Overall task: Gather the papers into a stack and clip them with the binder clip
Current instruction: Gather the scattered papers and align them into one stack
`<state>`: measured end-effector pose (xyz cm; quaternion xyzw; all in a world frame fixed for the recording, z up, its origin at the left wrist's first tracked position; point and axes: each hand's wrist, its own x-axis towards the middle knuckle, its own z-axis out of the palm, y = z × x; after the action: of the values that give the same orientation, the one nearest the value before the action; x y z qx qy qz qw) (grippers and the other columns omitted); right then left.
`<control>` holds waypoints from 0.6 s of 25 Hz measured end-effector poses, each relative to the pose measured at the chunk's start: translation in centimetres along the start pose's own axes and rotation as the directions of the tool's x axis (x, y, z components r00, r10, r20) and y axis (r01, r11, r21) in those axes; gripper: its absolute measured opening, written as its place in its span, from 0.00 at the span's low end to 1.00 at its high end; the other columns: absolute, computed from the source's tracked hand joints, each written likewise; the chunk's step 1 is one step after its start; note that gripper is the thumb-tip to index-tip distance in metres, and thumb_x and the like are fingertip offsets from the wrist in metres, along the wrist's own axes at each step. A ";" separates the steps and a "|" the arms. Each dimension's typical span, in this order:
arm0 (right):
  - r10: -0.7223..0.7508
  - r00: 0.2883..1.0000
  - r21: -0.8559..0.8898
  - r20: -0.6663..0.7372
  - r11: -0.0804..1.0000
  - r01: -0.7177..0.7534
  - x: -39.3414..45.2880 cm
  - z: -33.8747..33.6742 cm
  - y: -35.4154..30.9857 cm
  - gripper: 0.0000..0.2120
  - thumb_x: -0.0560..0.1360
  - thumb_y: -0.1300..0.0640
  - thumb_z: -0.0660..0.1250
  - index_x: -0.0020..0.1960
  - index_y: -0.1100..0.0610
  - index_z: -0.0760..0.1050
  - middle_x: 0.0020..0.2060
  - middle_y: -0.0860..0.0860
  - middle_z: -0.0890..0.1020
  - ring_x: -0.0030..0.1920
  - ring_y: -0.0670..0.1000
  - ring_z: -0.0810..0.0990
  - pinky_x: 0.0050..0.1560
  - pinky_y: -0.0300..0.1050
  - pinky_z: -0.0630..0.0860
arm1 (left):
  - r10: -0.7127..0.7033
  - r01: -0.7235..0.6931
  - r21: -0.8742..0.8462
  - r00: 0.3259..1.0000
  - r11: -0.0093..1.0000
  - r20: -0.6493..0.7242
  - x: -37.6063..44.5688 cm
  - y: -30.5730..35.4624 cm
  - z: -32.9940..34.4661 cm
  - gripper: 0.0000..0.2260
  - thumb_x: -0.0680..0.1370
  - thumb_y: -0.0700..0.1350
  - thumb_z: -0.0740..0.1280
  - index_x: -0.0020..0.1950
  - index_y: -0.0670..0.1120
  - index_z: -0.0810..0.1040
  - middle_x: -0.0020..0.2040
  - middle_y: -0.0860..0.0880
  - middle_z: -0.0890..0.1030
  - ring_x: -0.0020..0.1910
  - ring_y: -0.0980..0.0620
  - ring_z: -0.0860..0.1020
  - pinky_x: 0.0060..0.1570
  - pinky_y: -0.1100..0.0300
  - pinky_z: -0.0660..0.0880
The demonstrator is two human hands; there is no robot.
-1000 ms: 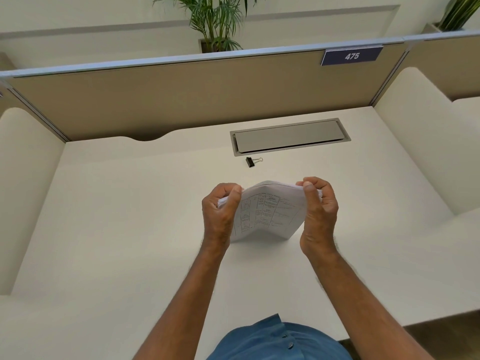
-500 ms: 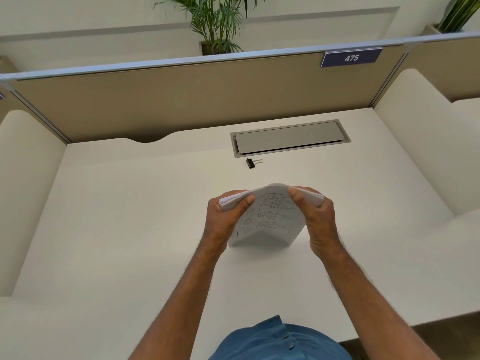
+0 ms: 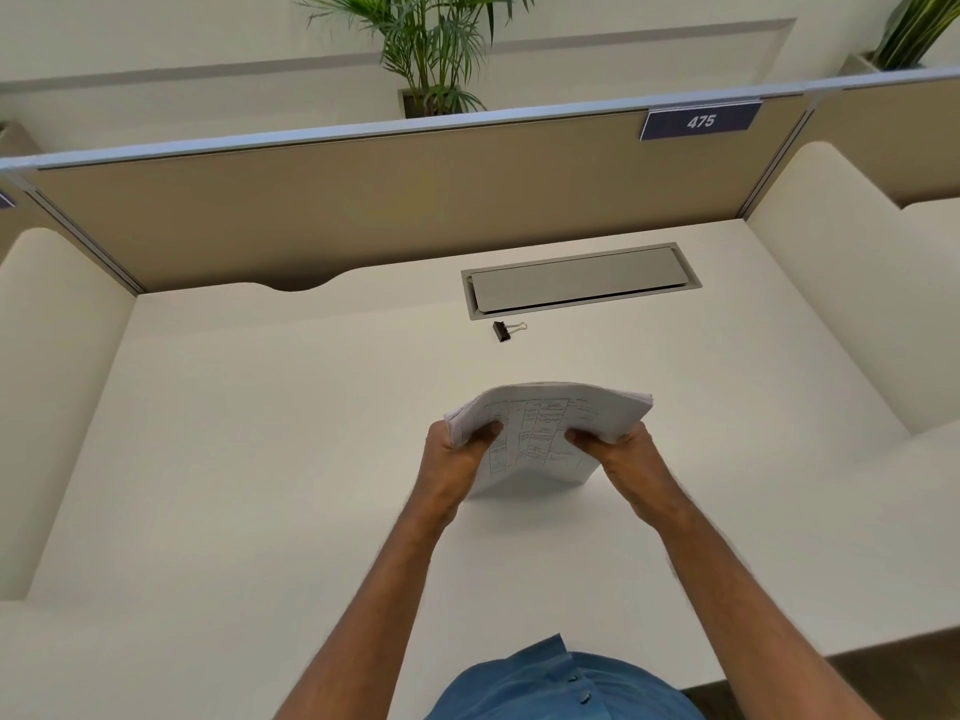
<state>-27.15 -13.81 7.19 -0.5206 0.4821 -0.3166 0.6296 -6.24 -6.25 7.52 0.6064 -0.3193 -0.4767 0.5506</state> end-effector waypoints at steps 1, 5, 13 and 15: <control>-0.001 1.000 -0.009 -0.002 1.000 0.001 0.0 0.0 0.1 0.14 0.75 0.63 0.74 0.55 0.46 0.83 0.51 0.45 0.88 0.53 0.44 0.86 0.53 0.38 0.79 | -0.010 0.010 -0.004 1.000 1.000 -0.024 0.0 -0.2 0.1 0.13 0.80 0.36 0.70 0.50 0.56 0.85 0.49 0.52 0.86 0.49 0.54 0.83 0.51 0.53 0.81; 0.078 0.991 -0.062 0.106 0.996 -0.071 -0.2 -1.0 0.1 0.10 0.76 0.59 0.74 0.57 0.55 0.85 0.52 0.50 0.89 0.54 0.52 0.87 0.57 0.49 0.82 | -0.073 0.047 -0.202 0.989 0.978 -0.126 0.0 -0.1 -0.3 0.06 0.79 0.37 0.71 0.49 0.47 0.85 0.44 0.50 0.88 0.45 0.51 0.86 0.44 0.53 0.82; 0.166 0.977 0.008 0.136 0.986 -0.169 -0.9 -3.0 0.3 0.14 0.72 0.62 0.76 0.58 0.61 0.84 0.54 0.58 0.87 0.58 0.62 0.84 0.55 0.52 0.81 | -0.240 0.021 -0.601 0.927 0.799 -0.287 0.9 0.2 -3.0 0.13 0.78 0.36 0.71 0.59 0.49 0.80 0.52 0.49 0.87 0.53 0.47 0.83 0.49 0.48 0.80; 0.174 0.978 0.244 0.119 0.949 -0.198 -0.9 -2.2 -0.1 0.20 0.72 0.64 0.74 0.64 0.62 0.80 0.58 0.59 0.86 0.61 0.62 0.83 0.54 0.53 0.83 | -0.277 0.022 -0.662 0.918 0.750 -0.283 0.9 -0.1 -3.0 0.16 0.78 0.36 0.71 0.64 0.49 0.80 0.59 0.45 0.86 0.59 0.43 0.82 0.58 0.42 0.79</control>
<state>-29.53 -13.78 7.52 -0.4024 0.4536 -0.2894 0.7407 -3.18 -6.01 7.06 0.4807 0.0228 -0.4796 0.7337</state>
